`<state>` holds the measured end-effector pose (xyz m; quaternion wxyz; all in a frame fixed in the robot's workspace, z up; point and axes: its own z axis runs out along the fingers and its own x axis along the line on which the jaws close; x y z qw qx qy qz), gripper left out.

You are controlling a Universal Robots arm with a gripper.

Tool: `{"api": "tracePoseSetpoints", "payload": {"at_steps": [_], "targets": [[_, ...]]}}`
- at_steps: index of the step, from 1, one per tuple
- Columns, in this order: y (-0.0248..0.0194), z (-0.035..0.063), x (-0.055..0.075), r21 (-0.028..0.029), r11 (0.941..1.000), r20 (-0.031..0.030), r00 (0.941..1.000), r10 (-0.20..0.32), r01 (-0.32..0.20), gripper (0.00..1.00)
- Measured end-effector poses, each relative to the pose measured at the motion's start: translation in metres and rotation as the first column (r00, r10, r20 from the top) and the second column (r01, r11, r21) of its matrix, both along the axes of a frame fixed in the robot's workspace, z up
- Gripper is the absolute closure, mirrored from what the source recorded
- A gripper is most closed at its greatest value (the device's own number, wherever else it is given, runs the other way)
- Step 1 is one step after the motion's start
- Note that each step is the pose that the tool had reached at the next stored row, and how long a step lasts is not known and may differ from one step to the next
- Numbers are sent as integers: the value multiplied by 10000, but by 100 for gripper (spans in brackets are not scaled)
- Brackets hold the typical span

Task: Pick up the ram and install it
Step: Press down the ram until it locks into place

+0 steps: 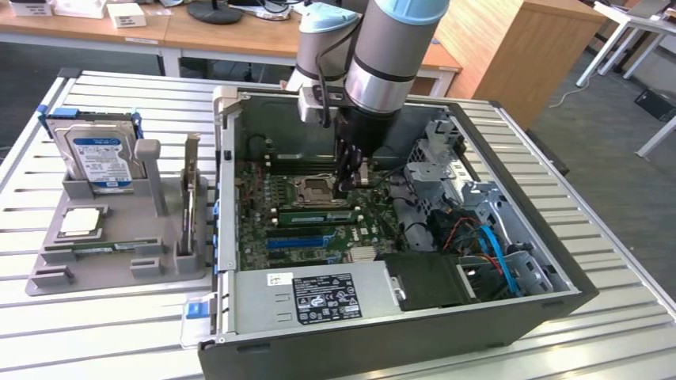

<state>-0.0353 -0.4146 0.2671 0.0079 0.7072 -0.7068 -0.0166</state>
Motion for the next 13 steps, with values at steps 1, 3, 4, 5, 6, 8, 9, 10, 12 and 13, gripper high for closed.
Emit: {"api": "tracePoseSetpoints", "payload": {"at_steps": [1,3,4,5,6,8,9,10,12,13], "targets": [[0,0,0,-1,10000,0,10000,0,0,89],[0,1,9,-2,10000,-1,10000,2,-2,89],[0,1,32,-3,10000,-1,10000,1,-1,89],[-1,1,60,-3,10000,0,10000,1,-1,89],[-1,1,90,-1,10000,0,10000,0,0,89],[0,0,140,0,10000,0,10000,2,-2,89],[-1,1,162,-2,10000,0,10000,2,-2,89],[0,1,183,-1,10000,0,10000,2,-2,89],[0,0,225,0,10000,0,10000,1,-1,89],[0,0,248,-1,10000,0,10000,1,-1,89]]}}
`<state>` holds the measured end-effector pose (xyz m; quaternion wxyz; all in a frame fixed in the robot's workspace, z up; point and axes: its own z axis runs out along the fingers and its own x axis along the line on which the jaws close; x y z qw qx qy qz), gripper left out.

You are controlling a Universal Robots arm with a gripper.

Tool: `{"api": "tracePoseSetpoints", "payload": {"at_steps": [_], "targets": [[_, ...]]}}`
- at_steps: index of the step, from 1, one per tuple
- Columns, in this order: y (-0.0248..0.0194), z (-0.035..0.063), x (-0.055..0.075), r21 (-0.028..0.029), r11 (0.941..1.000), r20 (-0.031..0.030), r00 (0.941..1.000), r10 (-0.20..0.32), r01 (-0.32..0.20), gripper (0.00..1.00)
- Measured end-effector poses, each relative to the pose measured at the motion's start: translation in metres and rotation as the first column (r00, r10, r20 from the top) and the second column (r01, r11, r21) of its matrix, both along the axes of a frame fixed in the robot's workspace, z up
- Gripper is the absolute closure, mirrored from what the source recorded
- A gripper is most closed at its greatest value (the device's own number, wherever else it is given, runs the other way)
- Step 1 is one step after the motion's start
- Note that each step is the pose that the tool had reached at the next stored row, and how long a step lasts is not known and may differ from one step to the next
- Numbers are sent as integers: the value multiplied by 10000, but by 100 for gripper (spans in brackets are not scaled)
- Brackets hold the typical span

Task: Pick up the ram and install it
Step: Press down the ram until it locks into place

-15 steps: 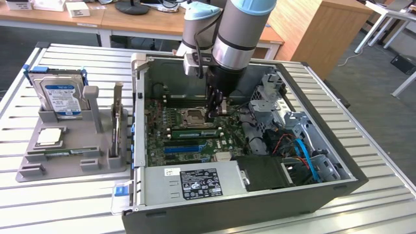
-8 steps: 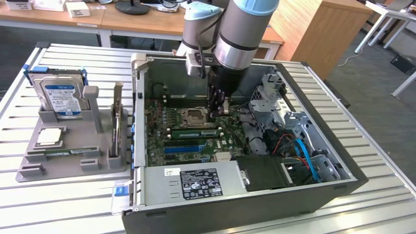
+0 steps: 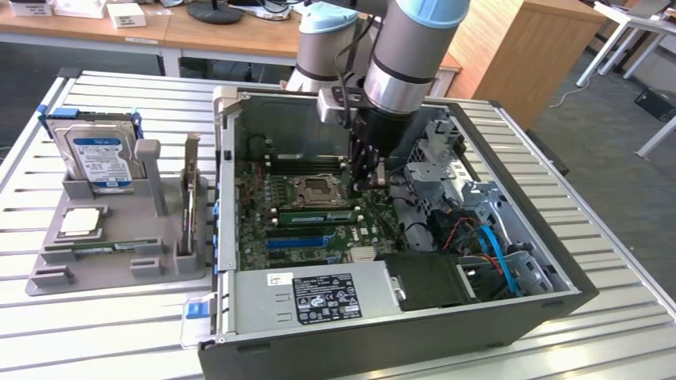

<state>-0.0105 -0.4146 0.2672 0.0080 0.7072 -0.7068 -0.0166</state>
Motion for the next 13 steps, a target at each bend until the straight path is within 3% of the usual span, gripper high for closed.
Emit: {"api": "tracePoseSetpoints", "payload": {"at_steps": [6,13], "targets": [[0,0,118,1,10000,0,10000,3,-3,89],[0,-8,126,0,10000,0,10000,3,-3,89]]}}
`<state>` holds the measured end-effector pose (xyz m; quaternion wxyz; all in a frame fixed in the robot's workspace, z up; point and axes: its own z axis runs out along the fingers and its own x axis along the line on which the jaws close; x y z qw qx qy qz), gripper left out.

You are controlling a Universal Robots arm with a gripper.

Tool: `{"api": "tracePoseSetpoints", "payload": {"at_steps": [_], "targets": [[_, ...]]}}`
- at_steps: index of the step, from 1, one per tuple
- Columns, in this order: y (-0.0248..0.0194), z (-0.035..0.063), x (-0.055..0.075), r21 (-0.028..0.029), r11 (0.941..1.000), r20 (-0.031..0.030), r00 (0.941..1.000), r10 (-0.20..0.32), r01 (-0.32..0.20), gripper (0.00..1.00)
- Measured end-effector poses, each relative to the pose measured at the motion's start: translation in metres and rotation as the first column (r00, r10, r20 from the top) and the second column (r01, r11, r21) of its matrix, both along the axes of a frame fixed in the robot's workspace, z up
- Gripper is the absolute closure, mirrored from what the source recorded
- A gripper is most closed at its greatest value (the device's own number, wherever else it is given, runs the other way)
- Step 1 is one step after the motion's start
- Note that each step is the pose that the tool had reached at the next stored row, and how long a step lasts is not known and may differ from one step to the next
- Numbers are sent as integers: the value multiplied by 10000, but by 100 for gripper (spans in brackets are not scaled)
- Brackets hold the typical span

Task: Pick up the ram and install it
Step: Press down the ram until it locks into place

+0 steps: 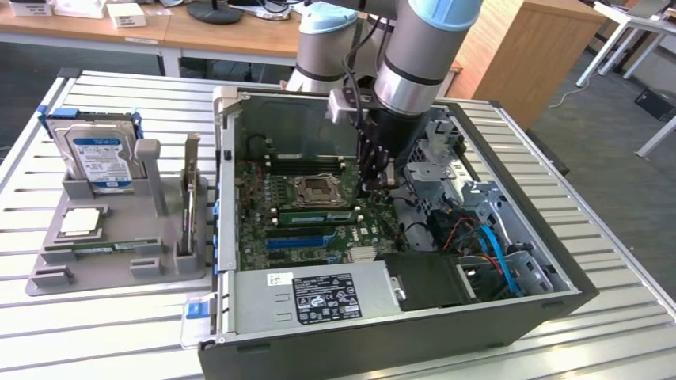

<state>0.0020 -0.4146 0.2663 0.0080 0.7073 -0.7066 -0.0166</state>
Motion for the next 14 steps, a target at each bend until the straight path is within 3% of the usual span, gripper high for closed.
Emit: {"api": "tracePoseSetpoints", "payload": {"at_steps": [14], "targets": [[0,-141,0,20,10000,0,10000,0,0,89]]}}
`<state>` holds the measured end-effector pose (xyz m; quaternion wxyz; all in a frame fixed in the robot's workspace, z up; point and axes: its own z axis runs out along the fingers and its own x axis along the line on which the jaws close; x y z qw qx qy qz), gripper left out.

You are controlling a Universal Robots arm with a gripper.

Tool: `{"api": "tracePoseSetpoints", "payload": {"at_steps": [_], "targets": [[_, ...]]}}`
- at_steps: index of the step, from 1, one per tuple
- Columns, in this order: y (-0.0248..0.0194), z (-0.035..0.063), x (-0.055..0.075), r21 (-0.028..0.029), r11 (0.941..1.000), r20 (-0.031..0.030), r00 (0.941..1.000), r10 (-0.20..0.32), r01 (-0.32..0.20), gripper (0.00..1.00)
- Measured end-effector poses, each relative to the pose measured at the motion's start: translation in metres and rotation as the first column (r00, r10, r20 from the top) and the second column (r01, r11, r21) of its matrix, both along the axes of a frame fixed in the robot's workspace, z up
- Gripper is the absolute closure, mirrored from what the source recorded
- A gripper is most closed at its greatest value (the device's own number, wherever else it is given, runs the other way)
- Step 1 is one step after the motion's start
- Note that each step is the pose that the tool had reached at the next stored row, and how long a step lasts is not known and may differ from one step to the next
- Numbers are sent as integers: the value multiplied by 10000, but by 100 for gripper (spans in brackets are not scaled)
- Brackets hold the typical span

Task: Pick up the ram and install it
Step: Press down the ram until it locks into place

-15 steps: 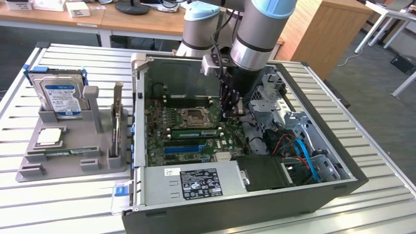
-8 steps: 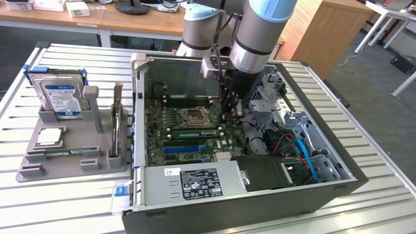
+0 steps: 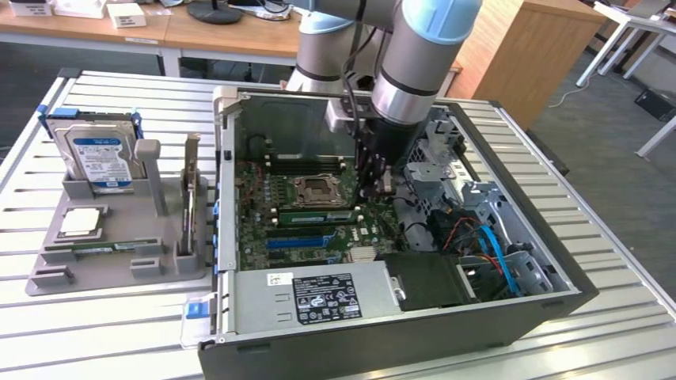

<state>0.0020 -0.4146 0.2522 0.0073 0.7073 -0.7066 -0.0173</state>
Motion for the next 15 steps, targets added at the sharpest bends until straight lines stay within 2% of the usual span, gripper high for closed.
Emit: {"api": "tracePoseSetpoints", "payload": {"at_steps": [9,15], "targets": [[0,-42,0,6,10000,0,10000,0,0,89],[26,-53,1,13,10000,1,10000,1,-1,89]]}}
